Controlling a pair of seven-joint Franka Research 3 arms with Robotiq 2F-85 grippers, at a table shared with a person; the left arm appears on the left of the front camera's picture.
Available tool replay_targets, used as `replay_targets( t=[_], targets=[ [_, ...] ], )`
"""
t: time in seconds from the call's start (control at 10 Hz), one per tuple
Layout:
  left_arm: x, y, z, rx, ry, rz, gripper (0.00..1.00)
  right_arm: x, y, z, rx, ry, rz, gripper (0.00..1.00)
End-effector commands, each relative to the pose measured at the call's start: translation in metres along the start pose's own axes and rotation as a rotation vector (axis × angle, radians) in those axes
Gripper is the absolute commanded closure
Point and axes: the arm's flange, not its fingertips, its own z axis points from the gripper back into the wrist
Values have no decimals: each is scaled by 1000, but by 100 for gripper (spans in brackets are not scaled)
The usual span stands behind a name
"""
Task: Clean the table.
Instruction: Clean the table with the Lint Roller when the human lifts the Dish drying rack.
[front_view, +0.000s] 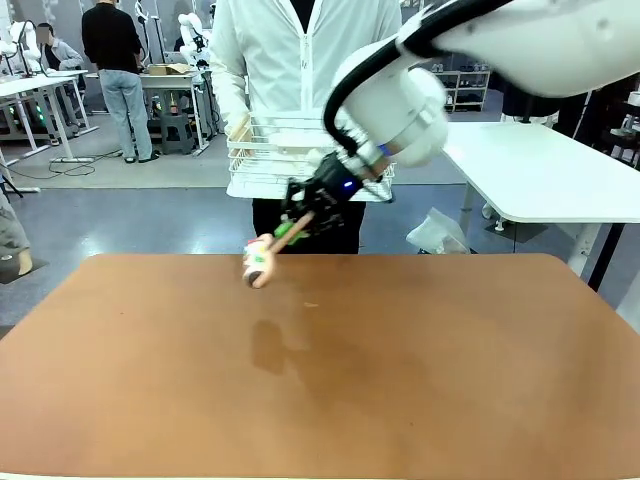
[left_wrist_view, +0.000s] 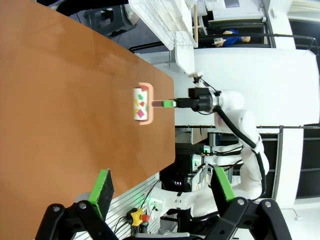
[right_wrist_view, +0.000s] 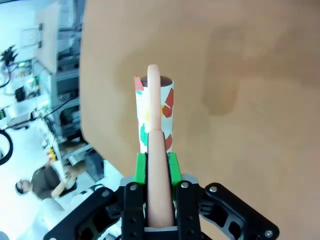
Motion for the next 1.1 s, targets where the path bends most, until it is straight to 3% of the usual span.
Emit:
replay_targets(
  t=[0.0,0.1,0.4,0.5,0.6,0.9,1.0],
  targets=[
    [-2,0,2,-8,2,-4,0,-51,-13,65,-185,-40,-44,79],
    [-2,0,2,-8,2,-4,0,-60,-18,96,-251,-23,-55,79],
    [-2,0,2,-8,2,-4,0,-69,-38,195,-559,-100,-172,79],
    [-2,0,2,-8,2,-4,0,-71,-42,222,-708,-71,-177,79],
    [-2,0,2,-8,2,-4,0,-73,-44,241,-776,-67,-207,79],
    [-2,0,2,-8,2,-4,0,-70,-59,248,-789,-25,-201,79],
    [-2,0,2,-8,2,-4,0,-81,-63,262,-808,-78,-194,79]
  ],
)
